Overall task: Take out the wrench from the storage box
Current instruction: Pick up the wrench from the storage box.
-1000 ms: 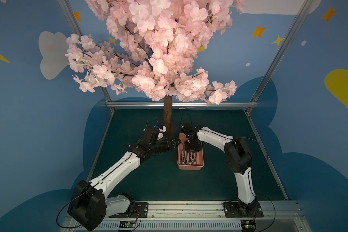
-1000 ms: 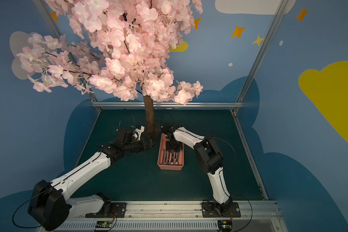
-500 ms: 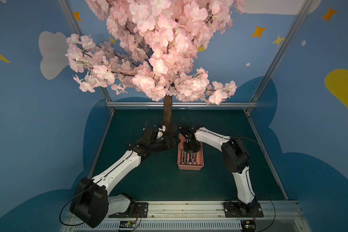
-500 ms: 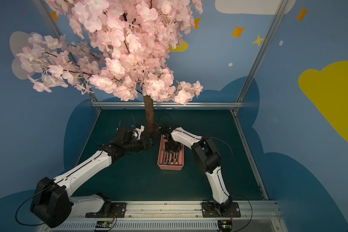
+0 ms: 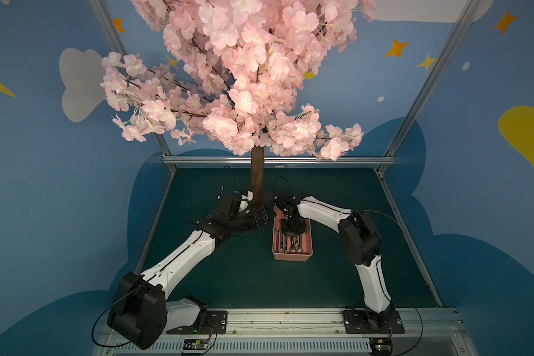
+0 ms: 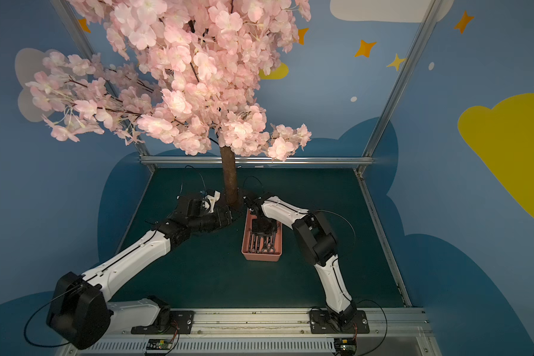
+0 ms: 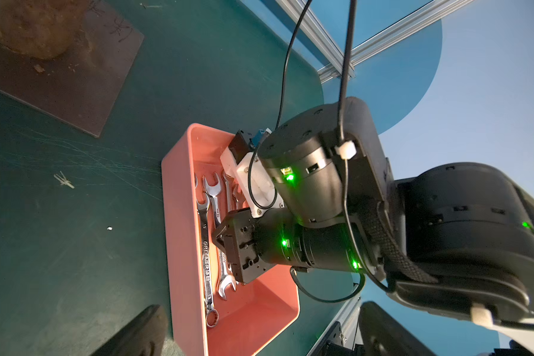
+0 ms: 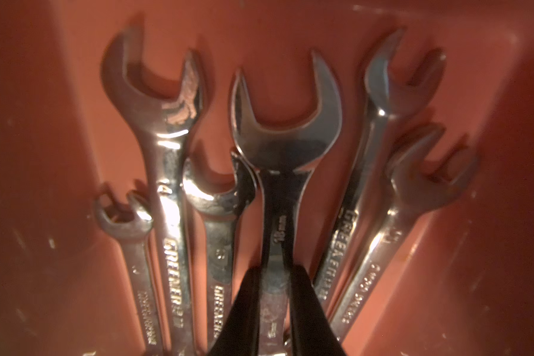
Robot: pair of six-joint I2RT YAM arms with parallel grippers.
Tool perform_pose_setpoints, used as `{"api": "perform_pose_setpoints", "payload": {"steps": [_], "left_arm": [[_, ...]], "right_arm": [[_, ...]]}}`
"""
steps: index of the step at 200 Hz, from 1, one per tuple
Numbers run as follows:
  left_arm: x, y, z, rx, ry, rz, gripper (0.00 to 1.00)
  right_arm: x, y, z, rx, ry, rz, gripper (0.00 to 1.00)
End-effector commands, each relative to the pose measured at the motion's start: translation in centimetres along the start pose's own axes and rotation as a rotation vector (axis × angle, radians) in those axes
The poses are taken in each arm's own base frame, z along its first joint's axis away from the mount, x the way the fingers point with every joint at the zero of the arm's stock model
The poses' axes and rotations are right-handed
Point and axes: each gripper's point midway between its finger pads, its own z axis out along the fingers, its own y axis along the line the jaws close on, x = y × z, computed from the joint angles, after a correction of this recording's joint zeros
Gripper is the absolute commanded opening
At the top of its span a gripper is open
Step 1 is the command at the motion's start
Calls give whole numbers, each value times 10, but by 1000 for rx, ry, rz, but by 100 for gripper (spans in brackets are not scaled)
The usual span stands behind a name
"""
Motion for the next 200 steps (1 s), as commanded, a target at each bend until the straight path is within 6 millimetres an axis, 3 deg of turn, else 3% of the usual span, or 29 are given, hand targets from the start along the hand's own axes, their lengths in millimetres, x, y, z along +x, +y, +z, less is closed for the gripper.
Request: {"api": "perform_pose_setpoints", "payload": {"steps": [1,11,39,145,200], "left_arm": [[-1,0,0,7,2,13,100],[-1,0,0,8,2,13,100],[-1,0,0,7,-4,20,100],[-2,3,1,5,0,15,100],[-4,3,-1,8,-4,9,100]], "right_arm": [[-2,-14,8,40,-1,2,6],[-6,-15,0,33,-20,4,2],[-14,-17,-20,34,-75,-4,1],[-13,-16,-65,11,-157,-6,0],[-9,-12,-110,-8,-226,-30,0]]}}
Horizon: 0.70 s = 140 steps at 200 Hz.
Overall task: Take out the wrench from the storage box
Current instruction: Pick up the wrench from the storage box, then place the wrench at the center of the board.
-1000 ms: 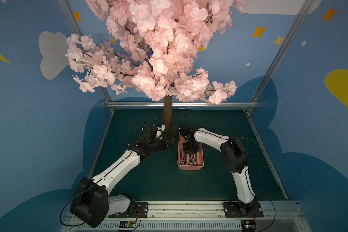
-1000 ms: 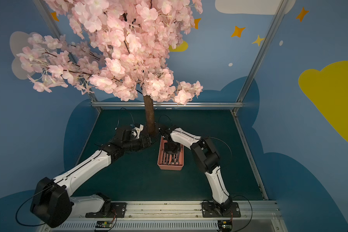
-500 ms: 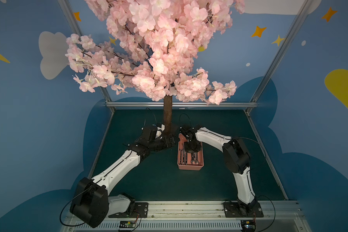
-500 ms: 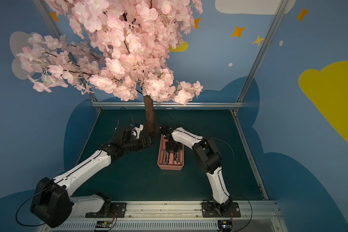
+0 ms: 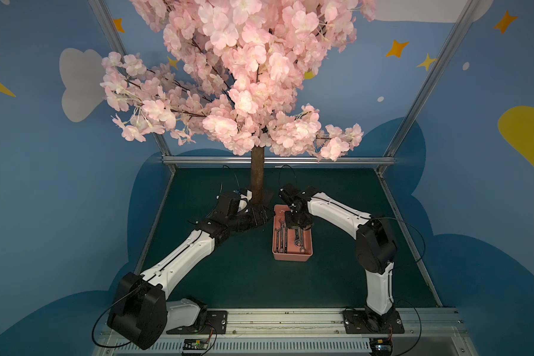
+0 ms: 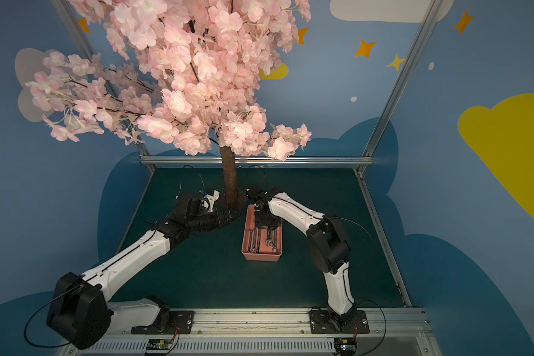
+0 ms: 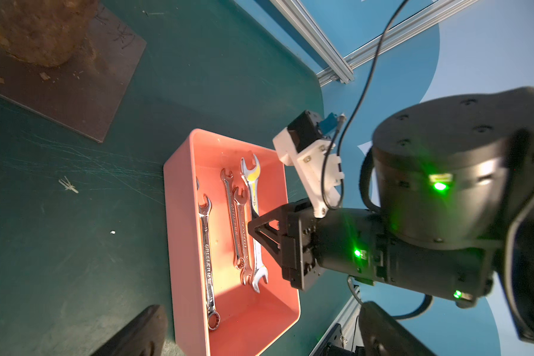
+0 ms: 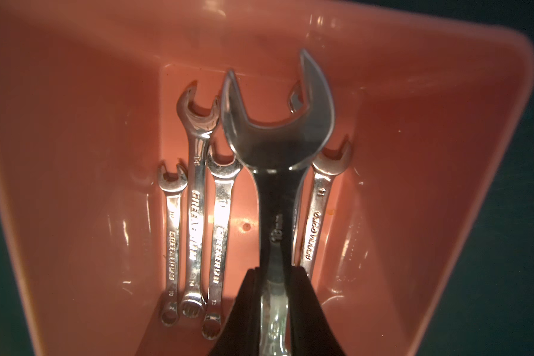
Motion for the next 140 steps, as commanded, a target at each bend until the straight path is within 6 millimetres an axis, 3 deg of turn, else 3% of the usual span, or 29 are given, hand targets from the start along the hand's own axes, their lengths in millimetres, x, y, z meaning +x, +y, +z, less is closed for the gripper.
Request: {"api": "perform_pose_setpoints", "payload": {"steps": [1,62,103,140], "left_arm": [[0,1,1,8,5,8,100],[0,1,0,12,7,1,100],[1,-6,1,40,19,-6,100],[8,-17,8,60,48,-10,100]], "right_arm": [[-6,-1,-42,-11,-66,-10,0],[-14,-15,-95,13,-158,-29,0],[-1,-51,-111,51,-153,-33,0],[26,-102,-114,125,-114,-43,1]]}}
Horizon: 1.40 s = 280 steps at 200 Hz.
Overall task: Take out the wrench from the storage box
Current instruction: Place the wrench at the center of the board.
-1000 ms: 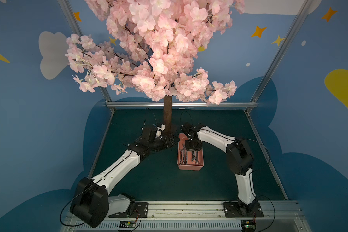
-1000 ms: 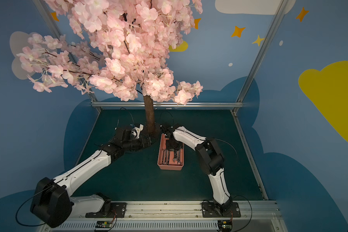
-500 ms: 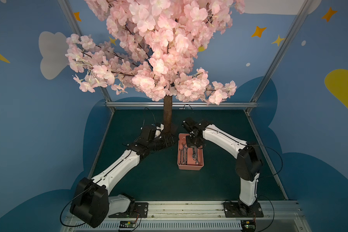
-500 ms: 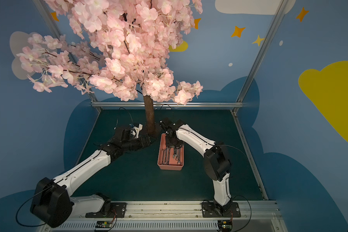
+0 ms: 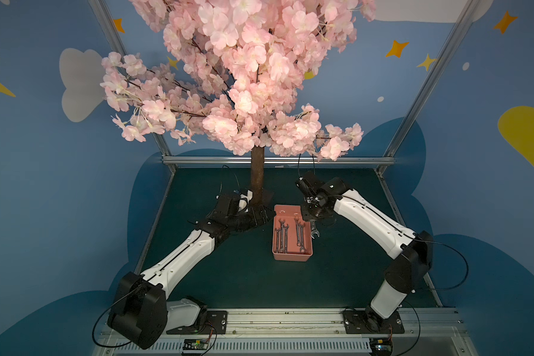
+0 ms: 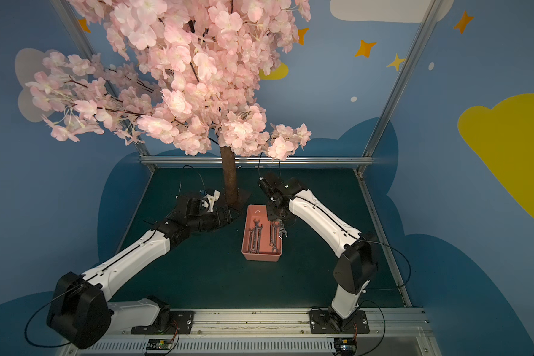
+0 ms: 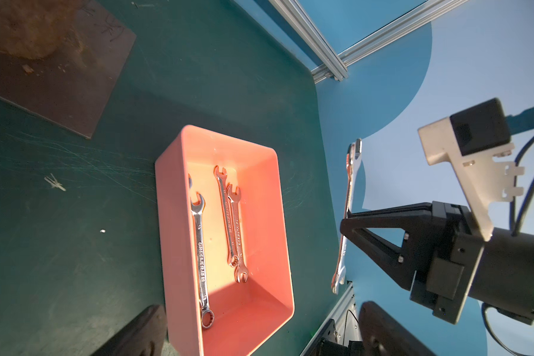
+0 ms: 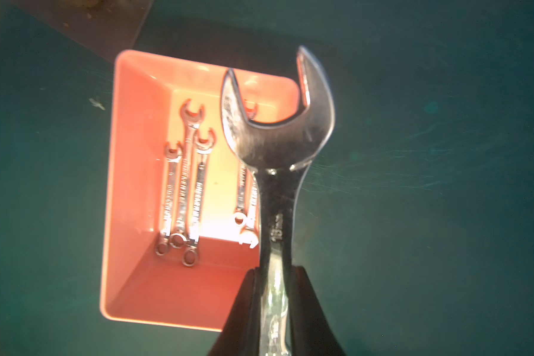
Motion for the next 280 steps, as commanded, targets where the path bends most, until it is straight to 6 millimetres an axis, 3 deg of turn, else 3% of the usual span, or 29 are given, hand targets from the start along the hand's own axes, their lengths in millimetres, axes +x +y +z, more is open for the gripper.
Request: {"api": "perform_pose_setpoints", "payload": {"steps": [1,17,41,87,123,182,195,230,248,263,280], "left_arm": [[2,-10,6,29,21,-1,100],[5,-11,11,23,31,-7,100],[10,-19,21,31,56,-6,100],[16,-32,36,39,91,-4,100],[16,-31,40,27,91,-7,100],[16,-30,45,18,105,-2,100],[15,-29,46,16,105,-2,100],[15,-29,46,8,108,6,100],[15,-28,46,3,110,7,100],[15,-28,45,-1,112,10,100],[14,-27,41,-12,106,19,100]], "right_arm": [[23,-42,-9,72,42,-28,1],[40,-64,4,83,83,8,1],[55,-75,35,56,115,61,1],[46,-60,90,2,141,98,1],[43,-61,130,3,194,97,2],[46,-65,165,-16,238,118,8],[47,-65,170,-28,240,123,11],[45,-65,171,-24,249,112,37],[46,-71,168,4,255,102,41],[42,-75,155,15,238,100,40],[29,-73,120,-6,180,100,39]]}}
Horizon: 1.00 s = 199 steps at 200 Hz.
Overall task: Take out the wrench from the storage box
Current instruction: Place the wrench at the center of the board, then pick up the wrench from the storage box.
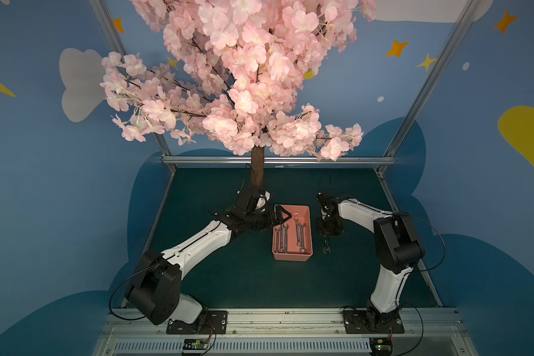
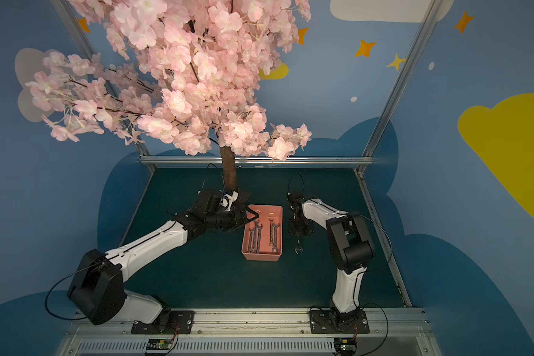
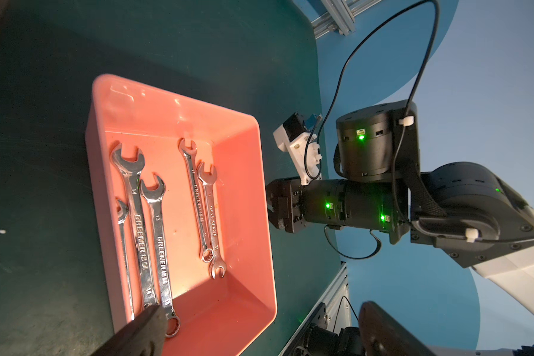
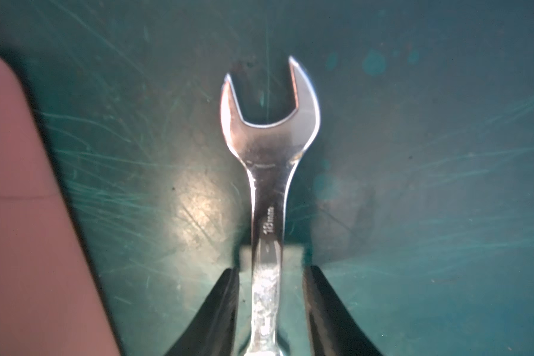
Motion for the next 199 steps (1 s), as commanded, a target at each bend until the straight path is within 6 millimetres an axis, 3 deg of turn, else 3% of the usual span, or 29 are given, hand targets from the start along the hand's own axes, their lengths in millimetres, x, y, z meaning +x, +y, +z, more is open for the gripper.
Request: {"api": "perform_pose_setpoints", "payload": {"steps": [1,19,43,64,80,99,145,171,199], "left_arm": [[-3,-3,-5,-12,-8,31,100],[-4,0,-8,-21,-14,31,100],[-5,3,-10,-22,-16,24,100],[-5,4,-13,-23,-20,23,100],[-6,7,-16,-23,-30,22,100],[-6,10,-19,-25,-36,15,100],[-3,12,-27,-21,-44,16,100],[-3,14,-30,-21,-54,15,100],[-5,17,-32,-20,-60,13,100]], "right_arm": [[-7,-1,-50,-8,-78,-8,39],[-8,13,-100,-30,-155,-62,39],[-4,33,-147,-36,-221,-115,39],[1,54,-171,-104,-248,-118,38],[4,79,-176,-190,-253,-106,37],[5,109,-166,-239,-234,-104,35],[-1,140,-109,-214,-141,-94,30],[-2,149,-72,-177,-89,-92,28],[-3,140,-44,-82,-64,-99,26]]}}
